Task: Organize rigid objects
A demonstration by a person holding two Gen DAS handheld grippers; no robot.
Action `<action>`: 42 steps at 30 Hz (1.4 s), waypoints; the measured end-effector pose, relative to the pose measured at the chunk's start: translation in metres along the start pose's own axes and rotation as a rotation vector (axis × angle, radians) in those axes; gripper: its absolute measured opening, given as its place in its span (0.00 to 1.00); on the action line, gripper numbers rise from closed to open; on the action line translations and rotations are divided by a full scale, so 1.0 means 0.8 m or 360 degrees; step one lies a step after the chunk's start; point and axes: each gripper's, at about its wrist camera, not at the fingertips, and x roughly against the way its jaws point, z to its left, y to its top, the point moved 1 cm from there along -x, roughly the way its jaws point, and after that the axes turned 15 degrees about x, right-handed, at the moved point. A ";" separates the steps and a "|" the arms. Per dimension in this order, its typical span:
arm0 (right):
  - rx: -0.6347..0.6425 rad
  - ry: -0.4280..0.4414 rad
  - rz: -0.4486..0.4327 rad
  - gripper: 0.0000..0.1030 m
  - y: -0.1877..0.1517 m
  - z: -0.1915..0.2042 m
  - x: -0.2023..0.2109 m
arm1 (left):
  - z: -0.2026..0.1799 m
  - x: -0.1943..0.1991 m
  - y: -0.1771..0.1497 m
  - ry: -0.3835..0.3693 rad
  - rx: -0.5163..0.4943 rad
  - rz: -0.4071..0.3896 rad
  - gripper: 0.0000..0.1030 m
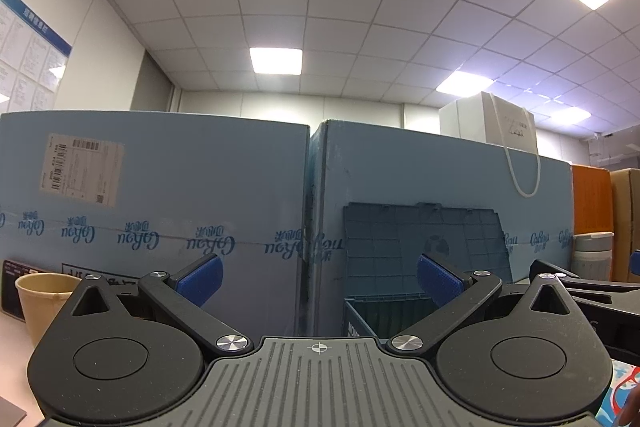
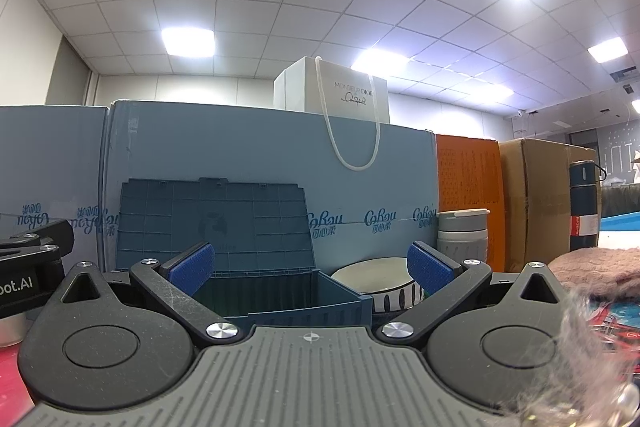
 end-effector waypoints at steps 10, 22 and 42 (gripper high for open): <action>-0.0004 0.0041 0.0006 1.00 -0.001 -0.002 -0.004 | -0.001 -0.001 -0.001 0.0024 -0.0007 0.0008 1.00; -0.0005 0.0045 0.0007 1.00 -0.001 -0.003 -0.005 | -0.002 0.000 -0.001 0.0027 -0.0008 0.0005 1.00; -0.0004 0.0048 0.0008 1.00 -0.002 -0.002 -0.006 | 0.000 0.000 0.000 0.0036 -0.0004 0.0009 1.00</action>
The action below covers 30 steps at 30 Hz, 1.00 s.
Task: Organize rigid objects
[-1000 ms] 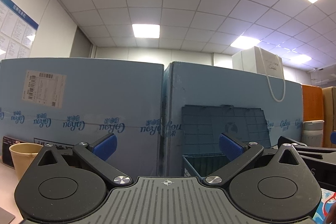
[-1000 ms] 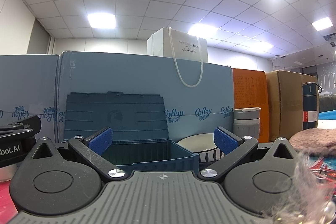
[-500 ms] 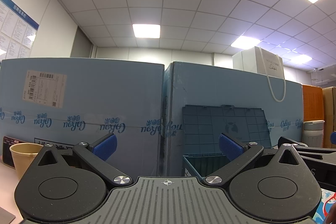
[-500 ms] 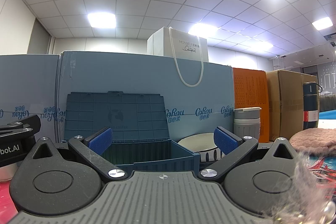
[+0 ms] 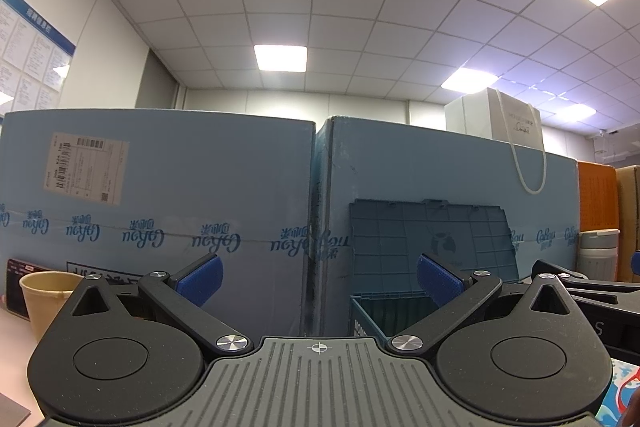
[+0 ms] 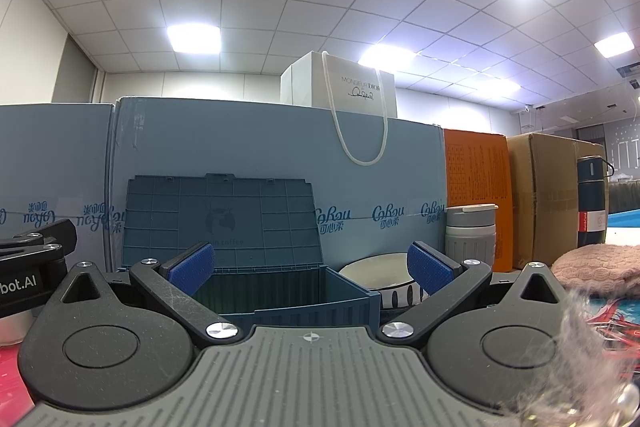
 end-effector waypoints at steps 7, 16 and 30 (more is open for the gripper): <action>0.0001 0.0000 -0.0001 1.00 0.000 0.000 0.000 | 0.001 -0.001 0.001 0.0002 0.0002 0.0006 1.00; 0.0000 0.0000 -0.0001 1.00 0.000 0.000 0.000 | 0.001 0.000 0.000 0.0002 0.0003 0.0005 1.00; 0.0000 0.0003 0.0003 1.00 0.000 -0.001 0.001 | -0.001 -0.001 0.000 0.0004 -0.0003 0.0005 1.00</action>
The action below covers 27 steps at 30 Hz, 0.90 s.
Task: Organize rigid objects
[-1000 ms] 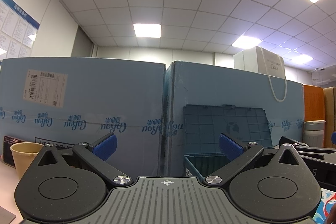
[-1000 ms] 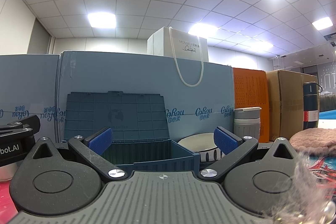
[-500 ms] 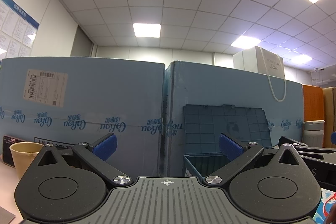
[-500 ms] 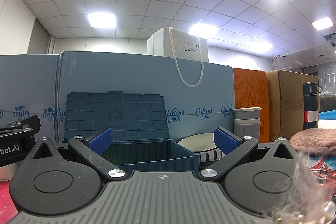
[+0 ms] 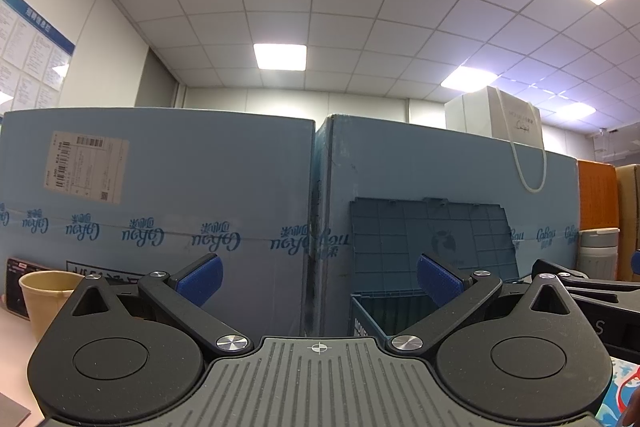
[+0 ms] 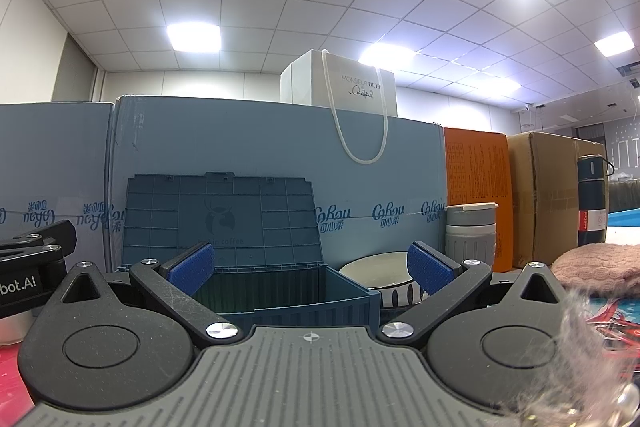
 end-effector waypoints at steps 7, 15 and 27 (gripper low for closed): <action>0.0002 0.0001 0.0004 1.00 0.000 0.001 0.001 | 0.000 -0.001 -0.001 -0.0001 0.0001 0.0002 1.00; 0.0001 0.0002 0.0008 1.00 0.000 0.000 0.000 | 0.000 0.000 -0.001 -0.0009 0.0001 0.0006 1.00; -0.0003 0.0003 0.0016 1.00 0.000 0.000 -0.001 | 0.001 -0.002 0.000 -0.0005 0.0005 0.0019 1.00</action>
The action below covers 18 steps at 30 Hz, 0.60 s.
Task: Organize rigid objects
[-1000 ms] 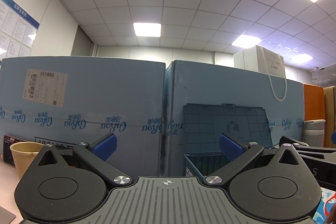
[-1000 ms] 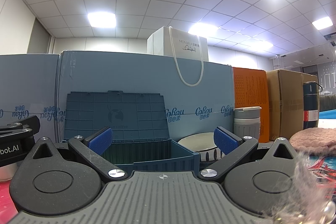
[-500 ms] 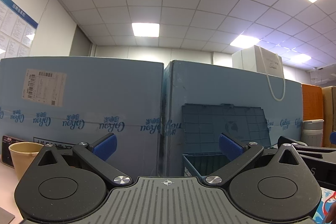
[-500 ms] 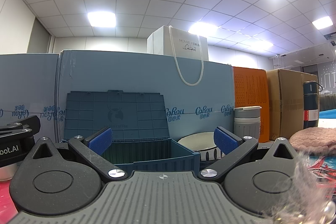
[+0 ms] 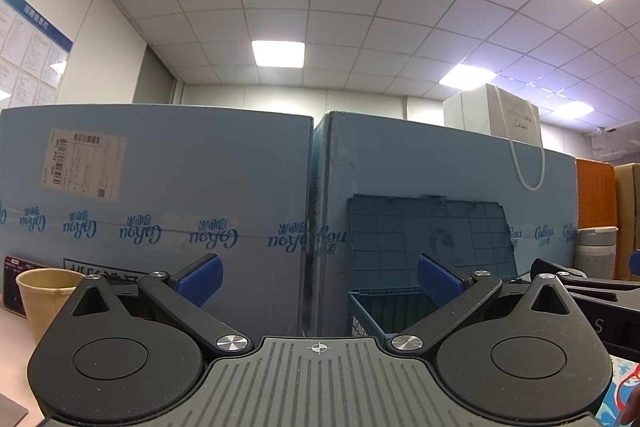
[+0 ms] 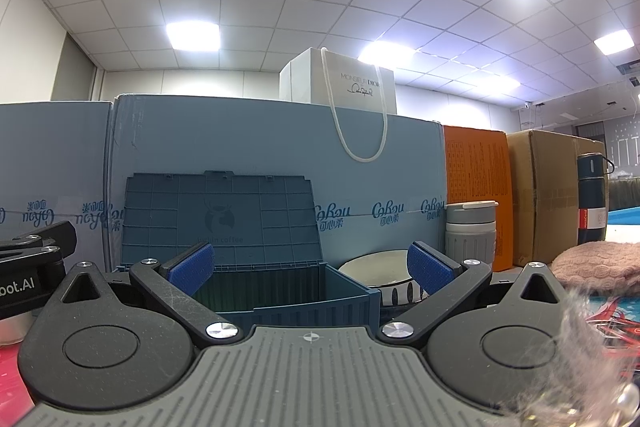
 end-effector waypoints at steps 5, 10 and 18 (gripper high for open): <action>-0.0003 -0.0003 0.0000 1.00 0.000 0.000 0.000 | 0.000 0.000 0.000 0.0000 0.0001 0.0002 1.00; -0.0003 -0.0003 -0.0001 1.00 0.000 0.000 -0.001 | -0.001 0.000 0.000 -0.0001 -0.0002 0.0000 1.00; -0.0002 -0.0005 -0.0001 1.00 0.000 0.001 -0.001 | 0.000 0.000 0.000 0.0000 -0.0002 0.0002 1.00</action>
